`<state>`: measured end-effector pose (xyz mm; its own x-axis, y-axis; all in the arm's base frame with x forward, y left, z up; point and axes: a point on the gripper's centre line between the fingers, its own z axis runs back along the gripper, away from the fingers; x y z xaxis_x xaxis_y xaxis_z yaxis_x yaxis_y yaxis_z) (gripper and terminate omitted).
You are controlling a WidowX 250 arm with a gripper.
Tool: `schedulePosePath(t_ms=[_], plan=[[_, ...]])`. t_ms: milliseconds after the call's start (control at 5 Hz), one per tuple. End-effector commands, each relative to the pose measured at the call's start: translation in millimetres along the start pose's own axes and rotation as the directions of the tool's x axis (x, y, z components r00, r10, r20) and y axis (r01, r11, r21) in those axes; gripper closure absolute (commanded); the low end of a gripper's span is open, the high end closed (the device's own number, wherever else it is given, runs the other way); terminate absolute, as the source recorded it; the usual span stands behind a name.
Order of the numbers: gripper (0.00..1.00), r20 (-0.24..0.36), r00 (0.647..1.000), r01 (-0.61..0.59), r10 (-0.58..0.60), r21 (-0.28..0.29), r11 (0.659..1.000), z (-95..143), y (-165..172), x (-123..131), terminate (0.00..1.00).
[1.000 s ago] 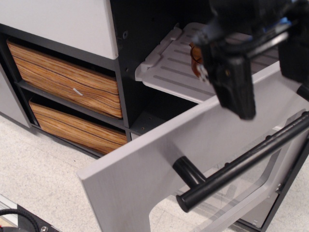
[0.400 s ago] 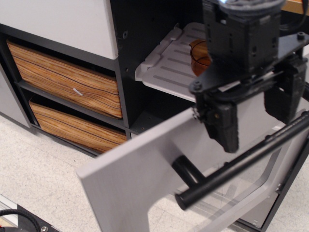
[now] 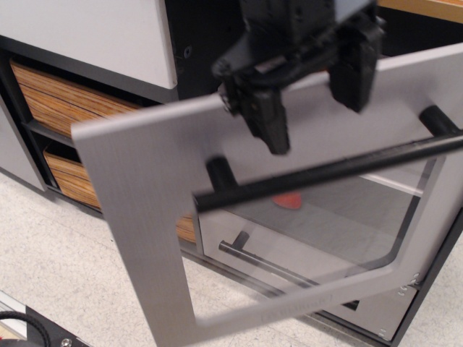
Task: Close oven
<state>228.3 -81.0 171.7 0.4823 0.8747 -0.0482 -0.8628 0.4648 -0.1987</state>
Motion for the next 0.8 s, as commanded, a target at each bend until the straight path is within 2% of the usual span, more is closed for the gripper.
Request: schedulePosePath(t_ms=[0,200,600], plan=[[0.00,-0.054,0.978,0.203,-0.203,0.010,0.979,-5,1,4,0.00],[0.00,0.003,0.960,0.279,-0.279,0.053,0.959,-39,6,11,0.00],[0.00,0.103,0.943,0.302,-0.317,0.140,0.943,-93,-11,43,0.00]])
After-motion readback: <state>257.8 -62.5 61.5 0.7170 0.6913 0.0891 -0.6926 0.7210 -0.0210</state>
